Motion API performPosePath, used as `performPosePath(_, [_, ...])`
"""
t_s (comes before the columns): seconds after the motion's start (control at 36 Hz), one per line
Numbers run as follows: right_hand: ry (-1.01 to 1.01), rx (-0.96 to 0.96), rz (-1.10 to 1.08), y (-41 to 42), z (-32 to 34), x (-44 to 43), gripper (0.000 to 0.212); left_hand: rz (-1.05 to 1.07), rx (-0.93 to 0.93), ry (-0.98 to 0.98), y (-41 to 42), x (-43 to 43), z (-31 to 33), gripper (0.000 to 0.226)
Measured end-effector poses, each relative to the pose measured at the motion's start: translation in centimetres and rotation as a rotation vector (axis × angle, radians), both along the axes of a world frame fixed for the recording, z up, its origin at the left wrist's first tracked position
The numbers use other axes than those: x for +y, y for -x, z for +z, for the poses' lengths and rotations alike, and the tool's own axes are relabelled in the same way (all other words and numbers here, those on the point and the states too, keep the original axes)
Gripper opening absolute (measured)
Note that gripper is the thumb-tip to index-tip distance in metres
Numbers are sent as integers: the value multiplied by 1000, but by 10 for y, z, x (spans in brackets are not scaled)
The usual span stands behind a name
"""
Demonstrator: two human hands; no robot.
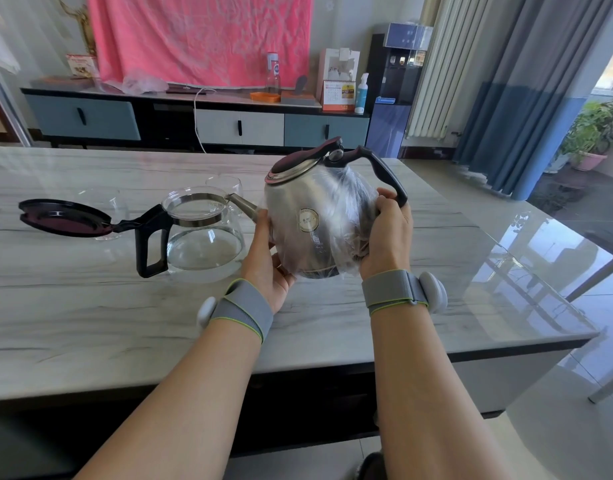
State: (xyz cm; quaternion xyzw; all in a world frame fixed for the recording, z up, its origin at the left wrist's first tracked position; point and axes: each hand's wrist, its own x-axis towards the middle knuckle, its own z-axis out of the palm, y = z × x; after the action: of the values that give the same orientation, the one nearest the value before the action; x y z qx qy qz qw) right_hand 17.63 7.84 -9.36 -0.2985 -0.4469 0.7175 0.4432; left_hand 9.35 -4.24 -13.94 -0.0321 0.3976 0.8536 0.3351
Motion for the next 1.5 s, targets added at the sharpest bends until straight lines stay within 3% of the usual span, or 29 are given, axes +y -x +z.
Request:
performPosePath(0.56, [-38, -27, 28, -2, 0, 4, 24, 17, -20, -28, 0, -1, -1, 61])
performPosePath(0.89, [17, 31, 87, -1, -4, 6, 37, 28, -10, -27, 0, -1, -3, 57])
performPosePath(1.03, [44, 24, 118, 1, -11, 5, 15, 29, -7, -32, -1, -2, -3, 55])
performPosePath(1.19, [132, 63, 145, -2, -16, 4, 50, 28, -4, -35, -2, -2, -3, 55])
performPosePath(1.31, [197, 95, 176, -5, -16, 3, 34, 30, -8, -40, -2, -2, -2, 58])
performPosePath(1.5, [190, 143, 197, -7, -16, 3, 33, 36, -9, -41, -2, -1, -2, 56])
